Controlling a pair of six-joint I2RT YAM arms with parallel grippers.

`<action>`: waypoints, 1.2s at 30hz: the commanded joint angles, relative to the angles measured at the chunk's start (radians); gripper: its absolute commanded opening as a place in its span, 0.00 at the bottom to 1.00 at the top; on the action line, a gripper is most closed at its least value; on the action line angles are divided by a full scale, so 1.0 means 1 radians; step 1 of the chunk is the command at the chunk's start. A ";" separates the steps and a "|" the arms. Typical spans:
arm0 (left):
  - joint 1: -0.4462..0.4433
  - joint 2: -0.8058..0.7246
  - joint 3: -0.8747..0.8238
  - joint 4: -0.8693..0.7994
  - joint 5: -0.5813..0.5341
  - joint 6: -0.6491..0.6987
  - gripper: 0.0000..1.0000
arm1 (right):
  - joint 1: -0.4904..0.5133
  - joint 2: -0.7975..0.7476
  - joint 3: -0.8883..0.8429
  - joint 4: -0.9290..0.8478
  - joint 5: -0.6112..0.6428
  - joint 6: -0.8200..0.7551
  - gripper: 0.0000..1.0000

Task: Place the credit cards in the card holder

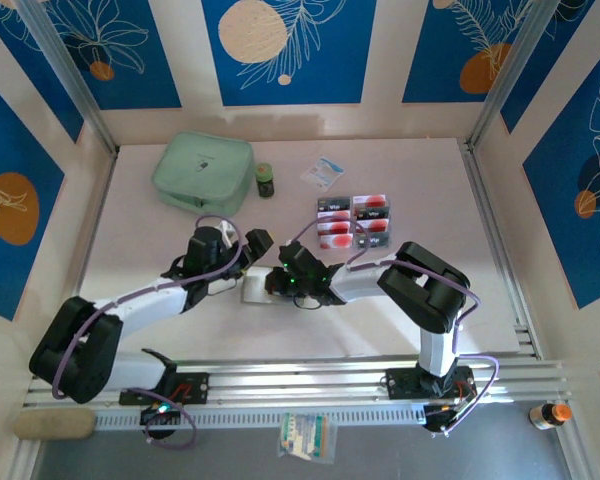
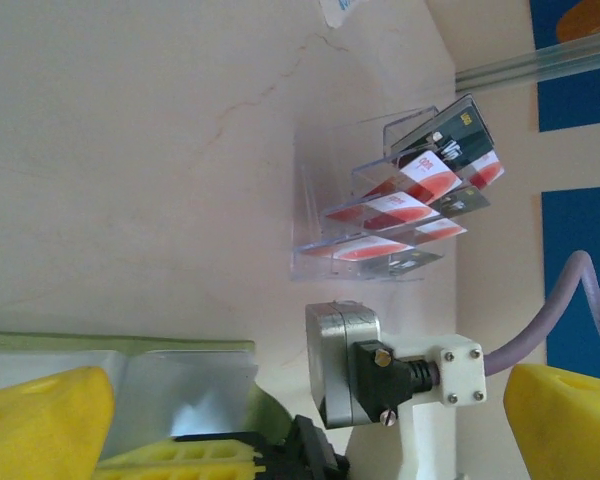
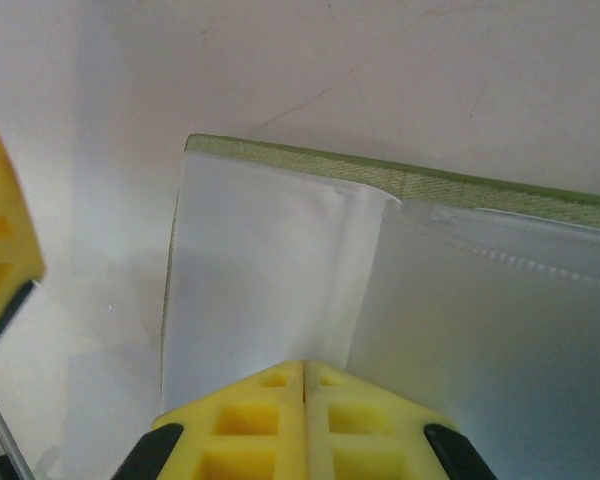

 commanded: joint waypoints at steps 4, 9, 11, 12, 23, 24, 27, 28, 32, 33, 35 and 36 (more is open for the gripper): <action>-0.034 0.067 -0.089 0.221 -0.024 -0.133 1.00 | 0.003 0.045 -0.024 -0.031 -0.008 0.014 0.00; -0.034 0.143 -0.169 0.343 -0.055 -0.180 1.00 | 0.003 0.027 -0.036 -0.025 -0.006 0.011 0.00; -0.034 0.187 -0.196 0.399 -0.057 -0.192 1.00 | 0.002 0.006 -0.045 -0.025 -0.003 0.005 0.00; -0.034 0.209 -0.205 0.425 -0.056 -0.196 1.00 | 0.000 -0.005 -0.051 -0.026 -0.002 0.001 0.00; -0.034 0.354 -0.263 0.629 -0.045 -0.211 1.00 | -0.054 -0.090 -0.154 -0.056 0.005 -0.030 0.00; -0.034 0.349 -0.263 0.626 -0.046 -0.207 1.00 | -0.057 -0.093 -0.163 -0.053 0.004 -0.030 0.00; -0.034 0.304 -0.260 0.572 -0.053 -0.183 1.00 | -0.064 -0.097 -0.177 -0.051 0.003 -0.028 0.00; -0.034 0.277 -0.255 0.532 -0.059 -0.170 1.00 | -0.064 -0.098 -0.181 -0.051 0.004 -0.027 0.00; -0.034 0.125 -0.219 0.283 -0.091 -0.080 1.00 | -0.064 -0.100 -0.192 -0.048 0.009 -0.020 0.00; -0.034 0.085 -0.205 0.209 -0.100 -0.053 1.00 | -0.064 -0.100 -0.194 -0.046 0.010 -0.018 0.00; -0.034 0.005 -0.167 0.031 -0.122 0.018 1.00 | -0.064 -0.101 -0.198 -0.043 0.011 -0.015 0.00; -0.034 -0.022 -0.145 -0.047 -0.130 0.055 1.00 | -0.064 -0.103 -0.199 -0.041 0.012 -0.014 0.00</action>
